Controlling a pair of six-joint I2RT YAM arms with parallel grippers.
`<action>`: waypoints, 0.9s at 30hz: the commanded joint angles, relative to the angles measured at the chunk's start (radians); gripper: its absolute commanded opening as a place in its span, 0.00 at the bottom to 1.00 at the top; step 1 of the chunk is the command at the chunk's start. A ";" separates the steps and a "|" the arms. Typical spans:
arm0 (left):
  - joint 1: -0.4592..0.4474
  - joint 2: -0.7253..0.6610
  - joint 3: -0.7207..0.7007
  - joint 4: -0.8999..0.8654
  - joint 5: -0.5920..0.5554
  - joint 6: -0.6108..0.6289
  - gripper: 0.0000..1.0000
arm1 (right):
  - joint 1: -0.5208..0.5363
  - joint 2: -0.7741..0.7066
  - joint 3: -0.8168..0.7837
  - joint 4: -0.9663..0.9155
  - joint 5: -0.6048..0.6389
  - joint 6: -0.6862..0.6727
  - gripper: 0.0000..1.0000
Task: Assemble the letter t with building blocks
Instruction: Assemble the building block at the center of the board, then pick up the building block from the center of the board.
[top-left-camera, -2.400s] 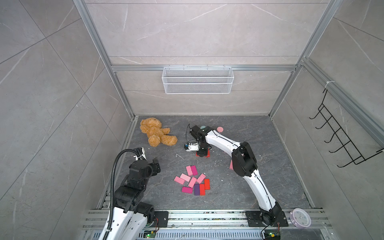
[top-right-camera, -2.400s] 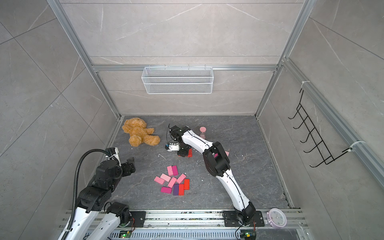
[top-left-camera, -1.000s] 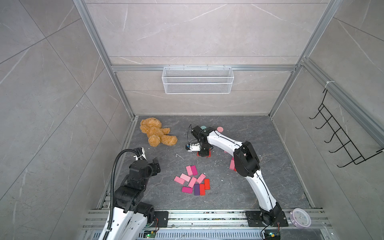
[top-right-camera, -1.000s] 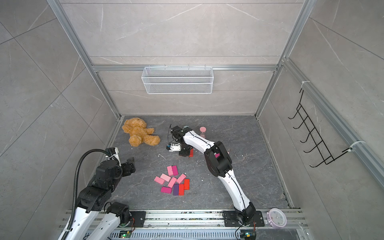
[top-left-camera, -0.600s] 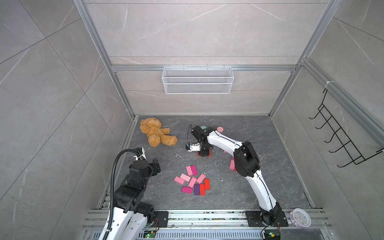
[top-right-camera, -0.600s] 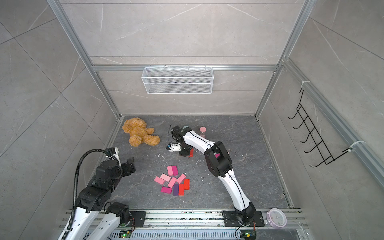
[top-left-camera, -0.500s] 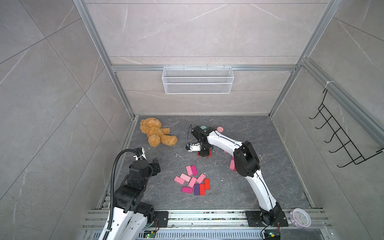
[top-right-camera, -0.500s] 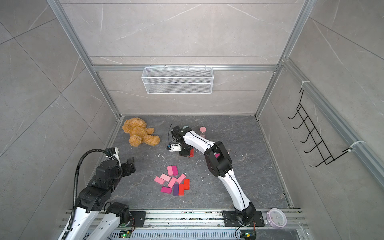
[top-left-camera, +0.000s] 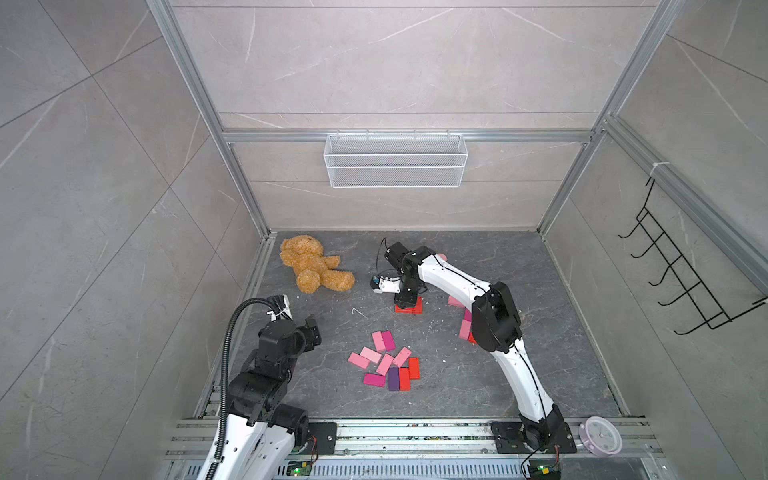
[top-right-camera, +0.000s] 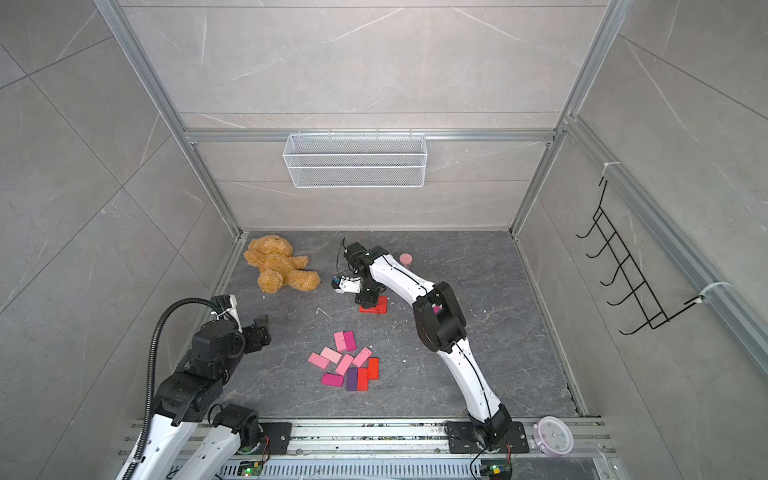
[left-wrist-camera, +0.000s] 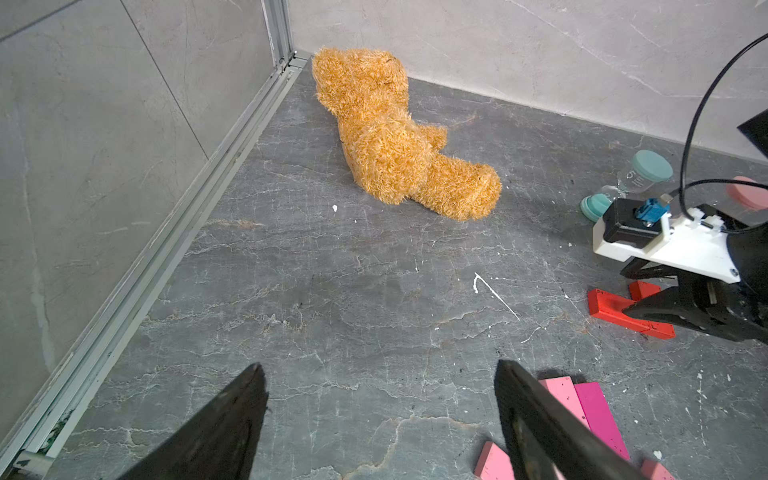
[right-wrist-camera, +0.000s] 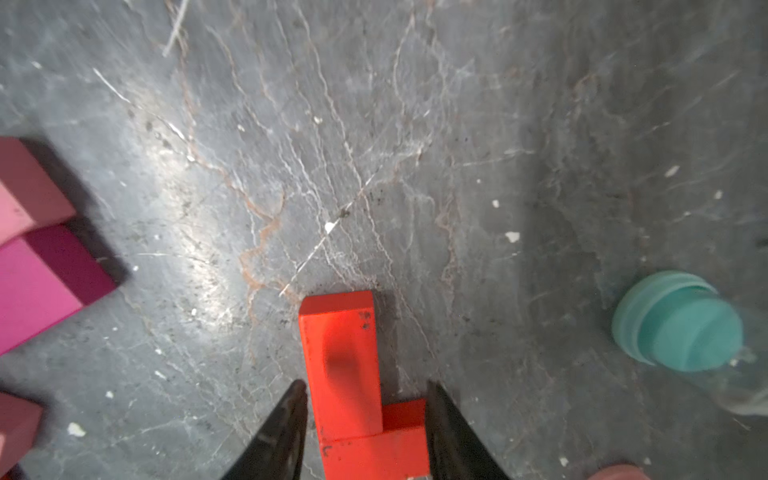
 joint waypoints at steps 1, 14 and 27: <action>-0.004 -0.004 0.018 -0.001 -0.008 0.022 0.88 | -0.006 -0.091 0.047 -0.033 -0.074 0.052 0.49; -0.004 -0.009 0.021 -0.014 -0.037 0.015 0.89 | 0.014 -0.534 -0.482 0.205 -0.121 0.616 0.53; -0.006 0.048 0.024 0.005 -0.021 -0.002 0.89 | 0.330 -0.788 -1.086 0.421 0.033 1.274 0.53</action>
